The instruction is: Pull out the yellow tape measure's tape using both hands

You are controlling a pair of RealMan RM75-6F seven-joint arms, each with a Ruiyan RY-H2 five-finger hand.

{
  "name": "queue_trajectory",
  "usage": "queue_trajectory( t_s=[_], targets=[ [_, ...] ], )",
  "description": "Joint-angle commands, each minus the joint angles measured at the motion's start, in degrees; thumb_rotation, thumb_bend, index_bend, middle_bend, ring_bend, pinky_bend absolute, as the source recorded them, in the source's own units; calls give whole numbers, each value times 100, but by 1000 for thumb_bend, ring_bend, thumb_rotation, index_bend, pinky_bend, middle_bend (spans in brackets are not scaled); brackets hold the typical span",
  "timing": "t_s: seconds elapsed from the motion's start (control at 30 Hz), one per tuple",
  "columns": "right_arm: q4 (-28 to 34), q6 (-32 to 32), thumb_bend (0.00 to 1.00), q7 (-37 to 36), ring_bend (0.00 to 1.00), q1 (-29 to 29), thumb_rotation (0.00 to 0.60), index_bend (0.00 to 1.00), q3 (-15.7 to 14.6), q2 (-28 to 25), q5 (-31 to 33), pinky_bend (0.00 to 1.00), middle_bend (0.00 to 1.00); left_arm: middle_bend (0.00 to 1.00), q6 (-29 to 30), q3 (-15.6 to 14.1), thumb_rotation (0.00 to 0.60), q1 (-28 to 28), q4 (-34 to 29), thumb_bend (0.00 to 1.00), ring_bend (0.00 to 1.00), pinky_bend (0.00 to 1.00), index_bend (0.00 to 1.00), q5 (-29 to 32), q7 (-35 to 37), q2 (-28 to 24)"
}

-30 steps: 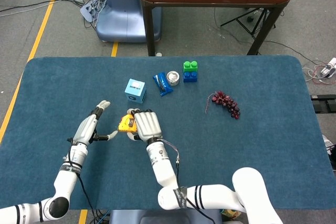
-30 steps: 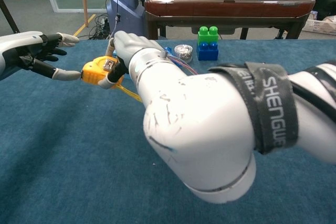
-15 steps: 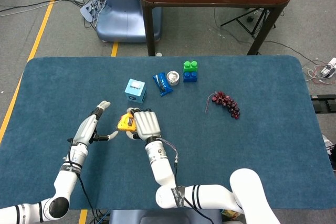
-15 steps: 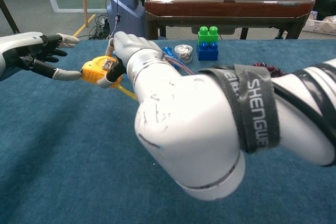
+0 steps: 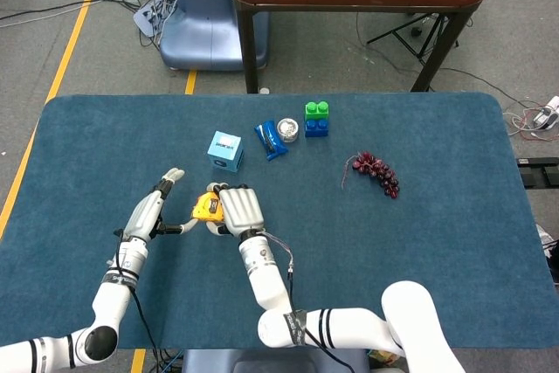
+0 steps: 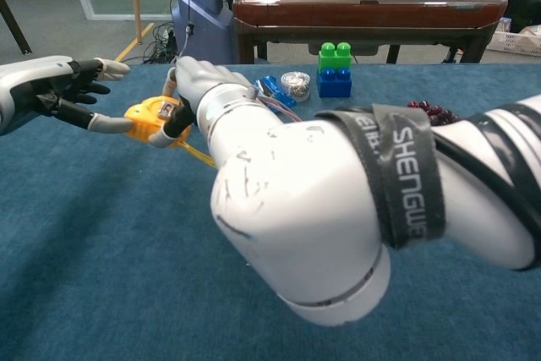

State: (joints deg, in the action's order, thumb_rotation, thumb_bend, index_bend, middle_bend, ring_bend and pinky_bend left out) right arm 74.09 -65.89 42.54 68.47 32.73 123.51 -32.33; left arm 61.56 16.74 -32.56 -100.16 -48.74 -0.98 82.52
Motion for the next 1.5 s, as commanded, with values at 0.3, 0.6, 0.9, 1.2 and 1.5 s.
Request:
queue_trajectory(
  t_s=[0.3,0.6,0.9,1.2,1.5],
  targets=[
    [217,23,543,45,392,-96,600,550,-27,-183,118,251,527,0,-16,-22,600,-35,19,197,0,0,0,149,-181,-44],
    [423,2,543,16,398,-173,600,565,-77,-336,154,251,538,0,76,-26,600,-37,13,197,0,0,0,143,-286,-52],
    [632,-35,543,52,405,-214,600,568,-123,-479,235,251,541,0,157,-8,600,-1,12,197,0,0,0,231,-333,-83],
    [726,-91,544,115,411,-217,600,571,-183,-571,326,251,545,0,207,36,600,50,67,197,0,0,14,312,-291,-112],
    [704,-83,543,71,414,-202,600,572,-213,-591,357,251,546,0,176,60,600,69,185,235,0,0,152,417,-286,-116]
  ],
)
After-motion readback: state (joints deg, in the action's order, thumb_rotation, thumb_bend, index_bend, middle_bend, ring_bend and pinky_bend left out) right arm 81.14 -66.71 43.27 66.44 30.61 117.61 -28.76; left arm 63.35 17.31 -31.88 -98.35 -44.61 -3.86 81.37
